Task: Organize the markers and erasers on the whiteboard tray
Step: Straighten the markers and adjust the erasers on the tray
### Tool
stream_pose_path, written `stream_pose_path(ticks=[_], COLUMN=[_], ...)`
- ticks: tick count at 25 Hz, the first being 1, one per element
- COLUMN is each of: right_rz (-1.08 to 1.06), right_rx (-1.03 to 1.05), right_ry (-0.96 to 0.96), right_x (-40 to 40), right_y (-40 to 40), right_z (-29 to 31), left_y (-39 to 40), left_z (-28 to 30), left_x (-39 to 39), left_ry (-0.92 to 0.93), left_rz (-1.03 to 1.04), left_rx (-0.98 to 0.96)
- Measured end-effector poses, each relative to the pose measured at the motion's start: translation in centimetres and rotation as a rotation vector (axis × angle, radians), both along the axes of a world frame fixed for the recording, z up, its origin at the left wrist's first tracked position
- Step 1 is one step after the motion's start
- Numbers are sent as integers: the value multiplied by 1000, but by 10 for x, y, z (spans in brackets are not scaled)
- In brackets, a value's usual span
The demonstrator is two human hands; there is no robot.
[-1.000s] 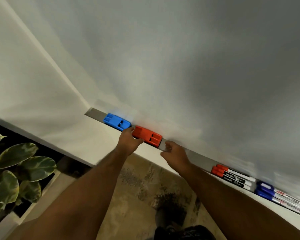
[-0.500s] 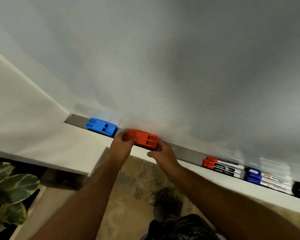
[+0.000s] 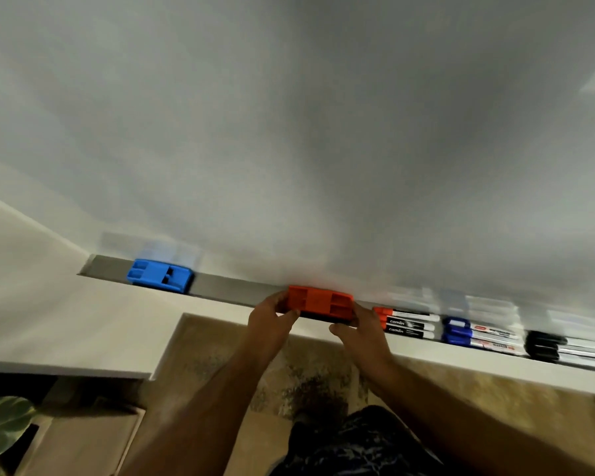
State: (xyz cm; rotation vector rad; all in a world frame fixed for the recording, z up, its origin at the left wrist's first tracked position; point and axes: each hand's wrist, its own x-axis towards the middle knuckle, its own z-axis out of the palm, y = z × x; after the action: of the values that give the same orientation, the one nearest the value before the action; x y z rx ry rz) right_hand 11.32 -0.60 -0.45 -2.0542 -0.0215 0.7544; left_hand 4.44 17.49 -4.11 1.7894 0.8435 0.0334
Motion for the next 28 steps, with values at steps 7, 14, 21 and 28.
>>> stream_pose_path(ticks=[7, 14, 21, 28], right_rz=[62, 393, 508, 400], right_rx=[-31, 82, 63, 187], right_ry=[-79, 27, 114, 297], right_x=[-13, -17, -36, -43], right_y=[25, 154, 261, 300], right_z=[16, 5, -29, -32], left_y=[27, 147, 254, 287], left_z=[2, 22, 17, -4], left_x=[-2, -37, -68, -69], left_ry=[35, 111, 258, 264], left_rz=[-12, 189, 238, 247], left_rx=[160, 328, 518, 344])
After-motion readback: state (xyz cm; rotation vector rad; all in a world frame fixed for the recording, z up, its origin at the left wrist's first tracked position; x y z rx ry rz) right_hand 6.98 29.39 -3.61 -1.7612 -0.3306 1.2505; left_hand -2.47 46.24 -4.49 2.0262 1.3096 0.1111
